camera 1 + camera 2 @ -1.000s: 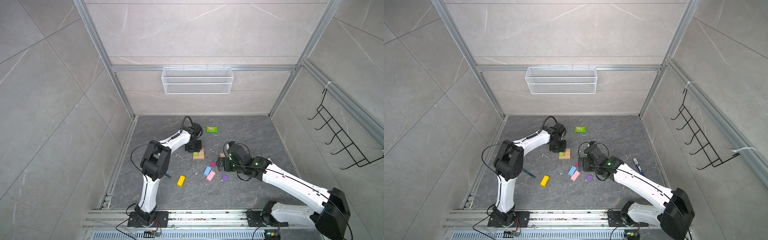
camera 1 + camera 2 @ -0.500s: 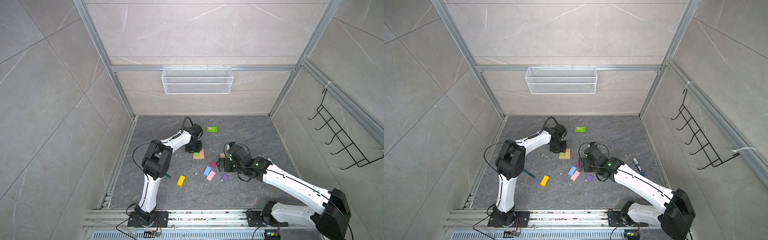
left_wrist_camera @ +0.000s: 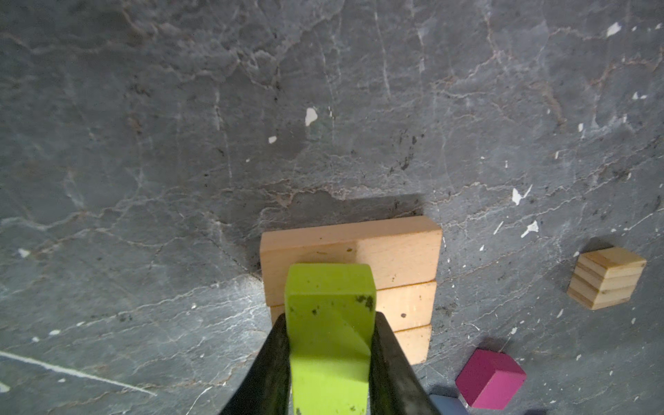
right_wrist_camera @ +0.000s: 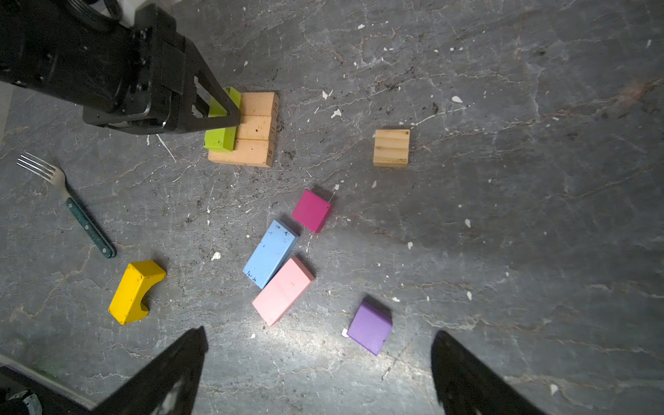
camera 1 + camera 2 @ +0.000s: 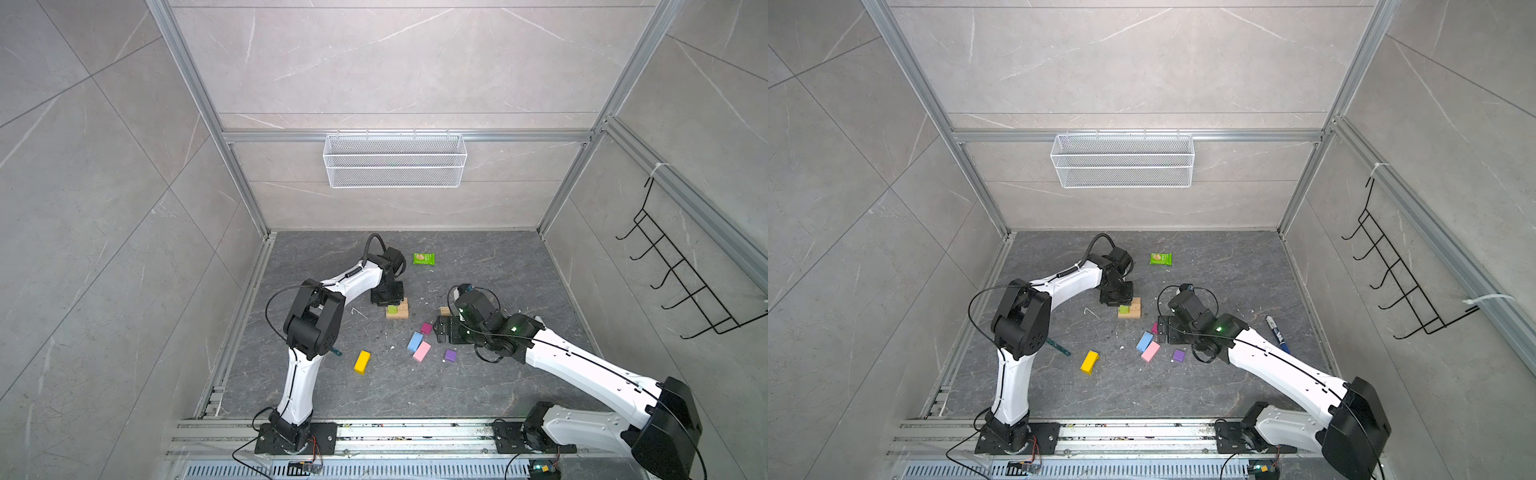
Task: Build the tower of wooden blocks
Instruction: 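Lower the lime green block onto the top wood bar with the left gripper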
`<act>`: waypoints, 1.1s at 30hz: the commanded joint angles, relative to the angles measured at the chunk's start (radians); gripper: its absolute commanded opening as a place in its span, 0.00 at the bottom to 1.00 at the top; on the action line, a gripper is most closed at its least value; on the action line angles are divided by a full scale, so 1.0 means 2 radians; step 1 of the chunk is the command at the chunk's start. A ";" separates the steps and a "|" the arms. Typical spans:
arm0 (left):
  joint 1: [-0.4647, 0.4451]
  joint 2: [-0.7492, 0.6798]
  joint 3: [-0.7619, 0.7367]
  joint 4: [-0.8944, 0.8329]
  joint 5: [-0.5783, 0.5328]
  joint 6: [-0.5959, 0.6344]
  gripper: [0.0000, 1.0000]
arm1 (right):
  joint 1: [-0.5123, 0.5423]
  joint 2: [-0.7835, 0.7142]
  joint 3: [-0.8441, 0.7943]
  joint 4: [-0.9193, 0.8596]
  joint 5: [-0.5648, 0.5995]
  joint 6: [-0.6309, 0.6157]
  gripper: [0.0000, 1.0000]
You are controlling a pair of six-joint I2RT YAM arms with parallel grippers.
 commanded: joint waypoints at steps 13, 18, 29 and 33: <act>-0.004 0.005 0.011 -0.008 0.004 -0.010 0.39 | 0.001 -0.009 -0.006 -0.002 -0.004 0.008 0.99; -0.004 0.004 0.012 -0.010 0.005 -0.010 0.42 | 0.001 -0.007 -0.005 -0.003 -0.005 0.008 0.99; -0.004 -0.007 0.017 -0.015 0.007 -0.011 0.48 | 0.001 -0.003 0.000 -0.005 -0.008 0.010 0.99; -0.004 -0.011 0.029 -0.027 0.012 -0.012 0.50 | 0.001 0.000 0.003 -0.004 -0.010 0.013 0.99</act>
